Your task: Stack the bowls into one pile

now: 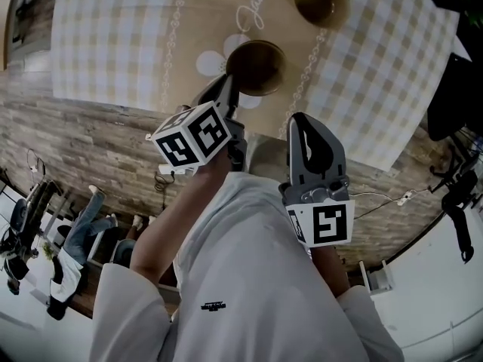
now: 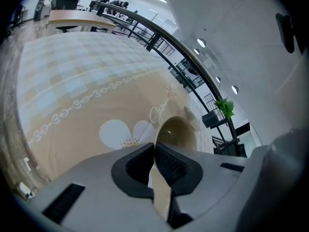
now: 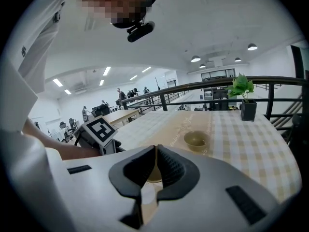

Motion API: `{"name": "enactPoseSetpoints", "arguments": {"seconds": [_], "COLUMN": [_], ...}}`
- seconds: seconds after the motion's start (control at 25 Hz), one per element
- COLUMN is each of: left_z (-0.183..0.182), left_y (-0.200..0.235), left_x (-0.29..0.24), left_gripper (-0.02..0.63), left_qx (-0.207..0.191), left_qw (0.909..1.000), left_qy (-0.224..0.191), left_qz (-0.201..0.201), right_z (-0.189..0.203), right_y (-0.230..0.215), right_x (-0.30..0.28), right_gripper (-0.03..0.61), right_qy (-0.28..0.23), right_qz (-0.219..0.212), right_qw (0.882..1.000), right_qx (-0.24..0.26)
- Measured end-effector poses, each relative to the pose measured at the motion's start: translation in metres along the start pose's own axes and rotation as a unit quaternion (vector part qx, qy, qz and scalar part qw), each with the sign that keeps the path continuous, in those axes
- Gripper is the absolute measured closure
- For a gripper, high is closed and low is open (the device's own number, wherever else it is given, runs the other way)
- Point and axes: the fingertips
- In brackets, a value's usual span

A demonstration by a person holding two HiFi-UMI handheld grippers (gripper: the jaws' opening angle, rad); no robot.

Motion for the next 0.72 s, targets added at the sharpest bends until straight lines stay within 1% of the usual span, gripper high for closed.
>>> {"name": "enactPoseSetpoints", "arguments": {"seconds": [0.28,0.56,0.72], "left_z": [-0.009,-0.023,-0.037], "left_y": [-0.029,-0.072,-0.086], "left_x": [0.002,-0.004,-0.017], "left_gripper": [0.583,0.583,0.583], "left_qx": [-0.049,-0.084,-0.101], "left_qw": [0.9985,0.9950,0.9924], "left_qy": [0.011,0.019,0.026], "left_qz": [0.023,0.050,0.066], "right_z": [-0.017,-0.043,-0.050], "right_y": [-0.012,-0.034,-0.041], "right_x": [0.003,0.008,-0.002], "right_gripper": [0.537,0.537,0.537], "right_qy": [-0.019,-0.041,-0.046], "right_qz": [0.019,0.045,0.059], "right_qw": [1.000,0.998,0.997], "right_qx": [-0.001,-0.003,-0.004]}}
Point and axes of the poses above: the fingertips, and each gripper's own axes: x backward along the fingers, y to its left, z out of its underside, and after that the axes turned 15 degrees about -y, right-handed
